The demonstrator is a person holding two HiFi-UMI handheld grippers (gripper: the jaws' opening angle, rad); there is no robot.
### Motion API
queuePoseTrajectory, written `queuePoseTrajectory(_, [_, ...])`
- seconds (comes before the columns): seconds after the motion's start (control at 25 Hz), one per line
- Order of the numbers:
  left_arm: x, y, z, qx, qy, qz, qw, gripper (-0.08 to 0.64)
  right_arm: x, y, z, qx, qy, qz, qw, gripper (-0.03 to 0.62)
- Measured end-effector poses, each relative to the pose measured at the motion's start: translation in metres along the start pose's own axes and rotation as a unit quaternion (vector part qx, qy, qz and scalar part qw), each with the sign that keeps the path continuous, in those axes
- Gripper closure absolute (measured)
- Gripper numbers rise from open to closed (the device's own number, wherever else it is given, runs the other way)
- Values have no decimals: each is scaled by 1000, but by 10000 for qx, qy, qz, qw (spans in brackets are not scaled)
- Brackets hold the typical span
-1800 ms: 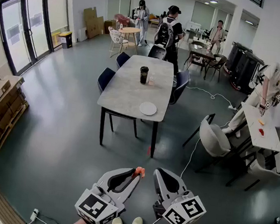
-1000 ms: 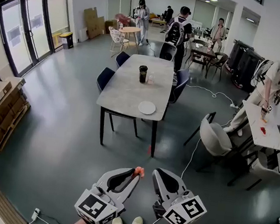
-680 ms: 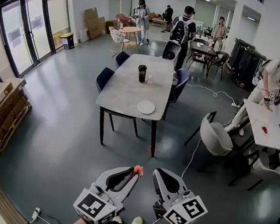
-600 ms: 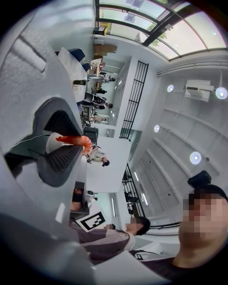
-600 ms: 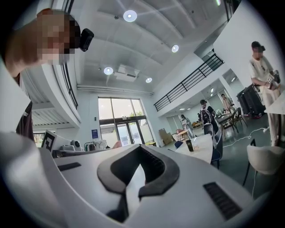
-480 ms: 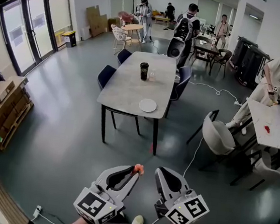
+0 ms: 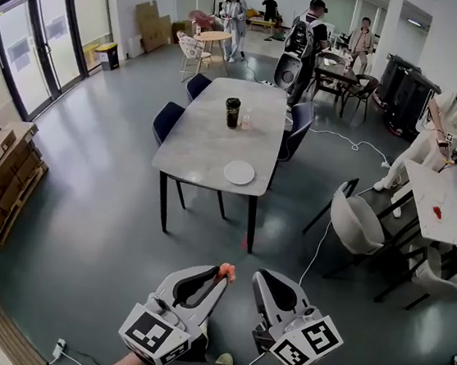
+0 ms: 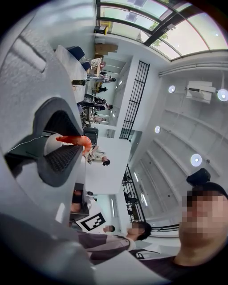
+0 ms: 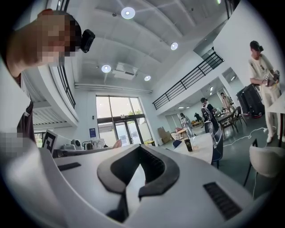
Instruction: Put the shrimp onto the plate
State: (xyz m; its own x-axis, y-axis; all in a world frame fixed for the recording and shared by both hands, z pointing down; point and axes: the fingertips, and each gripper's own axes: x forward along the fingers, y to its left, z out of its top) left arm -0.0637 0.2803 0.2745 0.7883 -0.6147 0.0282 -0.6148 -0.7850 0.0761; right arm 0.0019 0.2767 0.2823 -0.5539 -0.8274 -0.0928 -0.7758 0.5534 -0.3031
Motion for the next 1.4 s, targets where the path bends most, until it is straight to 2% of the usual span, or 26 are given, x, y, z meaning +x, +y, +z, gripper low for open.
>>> queuePoseTrajectory(0.68, [83, 161, 10, 116, 9, -492, 9987, 491, 159, -64, 10, -150, -153, -505, 9985, 591])
queuePoseTrajectory(1.08, [126, 204, 7, 13, 71, -614, 9981, 491, 202, -105, 12, -111, -123, -671, 9976, 591])
queuePoseTrajectory(1.4, [188, 239, -2, 6, 207, -531, 9984, 491, 243, -166, 18, 11, -116, -580, 9982, 591])
